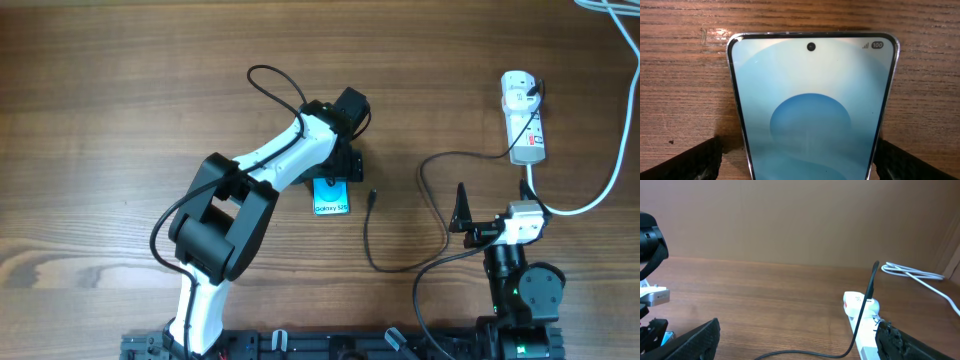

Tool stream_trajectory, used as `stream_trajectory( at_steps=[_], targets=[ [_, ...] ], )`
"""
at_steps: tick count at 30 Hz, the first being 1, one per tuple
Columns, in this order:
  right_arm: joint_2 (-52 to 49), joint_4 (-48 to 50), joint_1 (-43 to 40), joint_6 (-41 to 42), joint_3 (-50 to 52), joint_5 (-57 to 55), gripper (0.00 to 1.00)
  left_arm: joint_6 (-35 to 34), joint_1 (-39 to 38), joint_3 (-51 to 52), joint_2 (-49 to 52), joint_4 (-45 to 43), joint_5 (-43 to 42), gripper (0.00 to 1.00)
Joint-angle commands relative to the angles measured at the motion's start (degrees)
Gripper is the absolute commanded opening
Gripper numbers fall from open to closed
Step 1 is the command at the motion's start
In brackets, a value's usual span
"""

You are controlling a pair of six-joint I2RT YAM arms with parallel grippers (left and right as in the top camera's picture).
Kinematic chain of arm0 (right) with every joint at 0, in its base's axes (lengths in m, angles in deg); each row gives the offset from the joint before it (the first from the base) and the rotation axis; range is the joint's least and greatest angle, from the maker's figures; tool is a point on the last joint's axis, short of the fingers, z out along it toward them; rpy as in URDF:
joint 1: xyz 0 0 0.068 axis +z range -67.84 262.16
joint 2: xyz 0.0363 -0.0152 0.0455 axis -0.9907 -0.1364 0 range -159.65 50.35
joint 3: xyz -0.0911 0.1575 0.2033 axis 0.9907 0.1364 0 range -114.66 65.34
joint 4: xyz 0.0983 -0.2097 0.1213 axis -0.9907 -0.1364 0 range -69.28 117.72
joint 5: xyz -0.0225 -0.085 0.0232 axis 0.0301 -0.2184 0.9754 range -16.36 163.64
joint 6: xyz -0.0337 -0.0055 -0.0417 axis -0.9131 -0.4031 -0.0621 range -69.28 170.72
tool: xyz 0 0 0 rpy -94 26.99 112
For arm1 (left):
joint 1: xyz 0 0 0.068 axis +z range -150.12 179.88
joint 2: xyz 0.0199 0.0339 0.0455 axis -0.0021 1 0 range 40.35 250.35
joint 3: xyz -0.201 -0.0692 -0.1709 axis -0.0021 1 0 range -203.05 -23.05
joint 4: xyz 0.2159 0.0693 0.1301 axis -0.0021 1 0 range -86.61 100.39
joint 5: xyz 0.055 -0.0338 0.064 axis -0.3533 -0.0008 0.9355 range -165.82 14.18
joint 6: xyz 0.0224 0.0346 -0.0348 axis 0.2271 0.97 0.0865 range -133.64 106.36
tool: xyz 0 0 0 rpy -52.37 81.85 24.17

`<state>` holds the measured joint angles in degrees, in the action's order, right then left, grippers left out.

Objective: Plug charger to phone and switch on socket
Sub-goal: 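Lower the left gripper onto the phone's top edge and align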

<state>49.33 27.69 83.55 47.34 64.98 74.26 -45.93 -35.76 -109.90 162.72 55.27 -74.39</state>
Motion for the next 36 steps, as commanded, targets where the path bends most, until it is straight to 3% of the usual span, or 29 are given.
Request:
stream_trajectory(
  at_steps=[1, 36],
  targets=[
    [0.22, 0.20, -0.28, -1.01, 0.07, 0.72, 1.00, -1.01, -0.26, 0.61, 2.58, -0.02, 0.57, 1.00],
    [0.22, 0.20, -0.28, -0.98, 0.07, 0.72, 1.00, -4.66, -0.26, 0.61, 3.23, 0.24, -2.25, 0.97]
  ],
)
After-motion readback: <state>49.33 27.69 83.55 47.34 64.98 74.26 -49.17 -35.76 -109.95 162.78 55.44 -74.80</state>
